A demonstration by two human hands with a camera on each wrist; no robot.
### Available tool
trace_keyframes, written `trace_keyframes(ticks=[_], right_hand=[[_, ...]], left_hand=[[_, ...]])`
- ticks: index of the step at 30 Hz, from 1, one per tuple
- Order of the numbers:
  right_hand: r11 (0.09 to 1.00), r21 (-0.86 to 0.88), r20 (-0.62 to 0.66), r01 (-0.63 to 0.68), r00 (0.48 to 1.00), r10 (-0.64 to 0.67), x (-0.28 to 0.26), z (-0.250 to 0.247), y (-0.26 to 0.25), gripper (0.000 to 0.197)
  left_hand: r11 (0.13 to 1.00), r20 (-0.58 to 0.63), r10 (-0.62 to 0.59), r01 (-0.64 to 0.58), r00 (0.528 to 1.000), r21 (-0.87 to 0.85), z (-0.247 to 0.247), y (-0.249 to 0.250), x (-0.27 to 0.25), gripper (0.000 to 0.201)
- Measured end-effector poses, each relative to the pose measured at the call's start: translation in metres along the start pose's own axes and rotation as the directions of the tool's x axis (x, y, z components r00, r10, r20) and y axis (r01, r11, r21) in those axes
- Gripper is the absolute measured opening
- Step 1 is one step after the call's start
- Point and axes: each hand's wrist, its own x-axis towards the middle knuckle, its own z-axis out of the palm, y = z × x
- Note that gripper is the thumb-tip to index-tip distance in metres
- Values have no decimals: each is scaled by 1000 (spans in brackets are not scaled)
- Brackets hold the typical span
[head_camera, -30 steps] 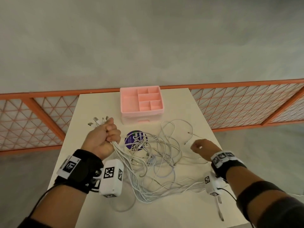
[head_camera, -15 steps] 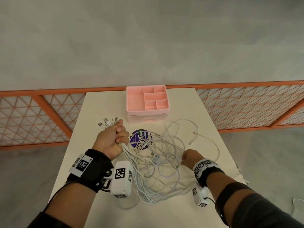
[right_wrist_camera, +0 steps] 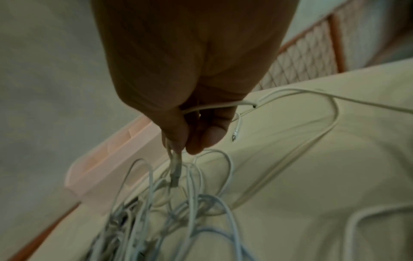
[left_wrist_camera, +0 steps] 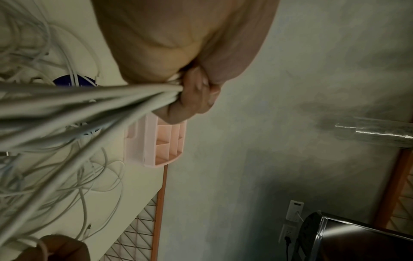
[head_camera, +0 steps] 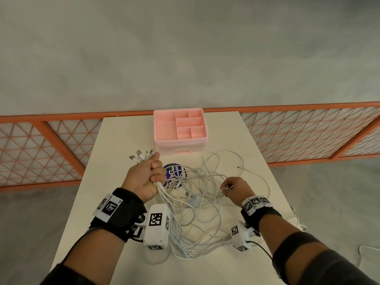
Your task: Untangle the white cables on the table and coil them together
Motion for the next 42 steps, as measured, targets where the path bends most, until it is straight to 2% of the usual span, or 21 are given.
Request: trace_keyframes(ticks=[4,9,12,14,15,18,21,24,27,30,33,36,38,42], right_hand=[[983,177,-9,-44,999,46,-2,-2,-3,31],[977,193,47,-95,995,87,-6,-9,-4,48],[974,162,106,-157,984,141,-7,-12,-2,47],[965,162,70,-206,978,197,-5,-19,-3,43],[955,195,33,-225,974,223,-4,-24,-4,41],[856,456,-15,-242,960,280,-4,-48,-18,33],[781,615,-95,-105,974,206,-10,-76,-49,30],[730,681,-137,57,989,51,-18,-100,-90,32],[710,691,-75,137,990,-118,-29,-109,-130,30],[735,659,40,160,968,-247,-45,-103,-168,27],[713,678,95,178,941,-325,-54,-98,-196,27],[615,762,57,205,924,-378,-58,-106,-212,30],[507,828,-21,240,916,-400,-58,-119,-217,31],[153,923,-274,353,882,-383,-56,-156,-225,27]], left_hand=[[1000,2,-12,12,1000,-6,2,-3,1,22],[1000,0,-12,12,1000,0,1,-2,2,23],[1000,-1,-7,7,1000,2,-1,-1,2,23],[1000,-4,-3,3,1000,4,-3,0,4,23],[1000,-7,1,-1,1000,7,-5,1,5,23],[1000,-23,21,-21,1000,19,-10,3,8,21],[997,-28,54,-53,998,60,-9,2,9,19],[983,17,134,-135,991,127,3,-1,3,14],[954,149,213,-239,966,179,21,-4,-8,14],[903,288,235,-319,928,289,39,-11,-16,14],[878,345,239,-354,908,324,49,-21,-14,14],[899,354,257,-357,899,255,46,-20,-7,19],[885,365,253,-367,896,286,40,-19,-4,18],[815,313,220,-351,924,462,20,-30,3,21]])
